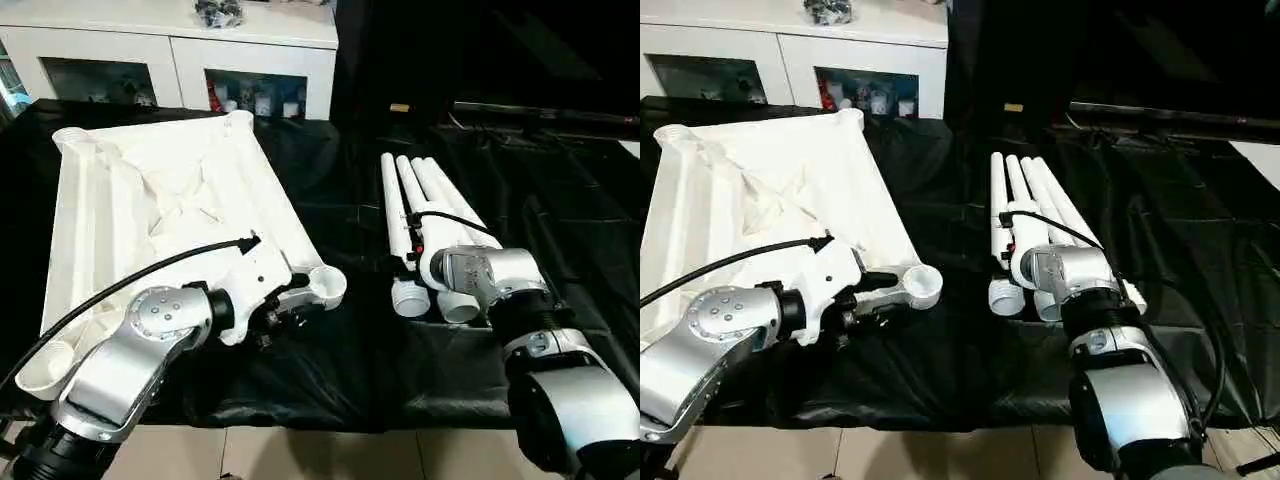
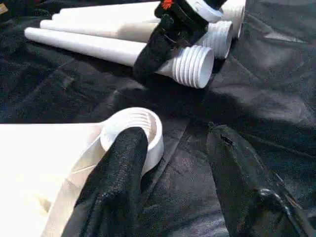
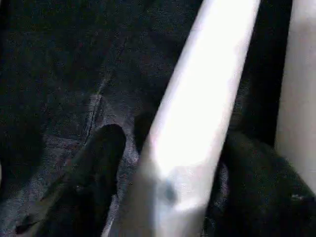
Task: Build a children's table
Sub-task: Pick table leg
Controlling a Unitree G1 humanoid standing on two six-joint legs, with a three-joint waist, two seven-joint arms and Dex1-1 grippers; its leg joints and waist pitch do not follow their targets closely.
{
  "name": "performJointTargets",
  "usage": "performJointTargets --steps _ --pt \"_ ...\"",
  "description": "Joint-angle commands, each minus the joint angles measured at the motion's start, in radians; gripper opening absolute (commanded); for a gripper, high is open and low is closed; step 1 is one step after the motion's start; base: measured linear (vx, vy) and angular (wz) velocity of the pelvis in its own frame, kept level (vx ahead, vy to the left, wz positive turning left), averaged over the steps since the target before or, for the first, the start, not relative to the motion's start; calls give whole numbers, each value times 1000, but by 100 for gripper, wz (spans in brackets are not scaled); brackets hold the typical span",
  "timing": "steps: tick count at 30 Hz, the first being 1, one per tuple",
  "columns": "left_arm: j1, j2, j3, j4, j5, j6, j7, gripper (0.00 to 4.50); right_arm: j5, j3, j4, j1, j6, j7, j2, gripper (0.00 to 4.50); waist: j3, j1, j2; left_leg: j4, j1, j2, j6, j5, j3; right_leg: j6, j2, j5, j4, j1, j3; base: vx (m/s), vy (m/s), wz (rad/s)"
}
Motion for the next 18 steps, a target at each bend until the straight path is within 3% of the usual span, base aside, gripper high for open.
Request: performJointTargets --steps 1,12,18 --pt "-10 6 -6 -10 5 7 -6 229 -7 -8 29 -7 10 -9 3 309 -62 2 7 -73 10 47 -40 -109 -9 -198 -79 -116 -66 48 52 0 0 0" --pt "-21 -6 -3 16 -1 -3 -4 229 0 -32 66 -25 -17 -17 -3 216 -62 2 9 -72 9 47 -41 -116 -9 -201 -78 -117 -66 47 52 0 0 0" --pt "-36 -39 35 36 -5 -9 43 229 7 -49 77 -38 -52 -6 -3 195 -63 3 8 -71 9 47 -39 -118 -8 -207 -78 -114 -66 48 52 0 0 0"
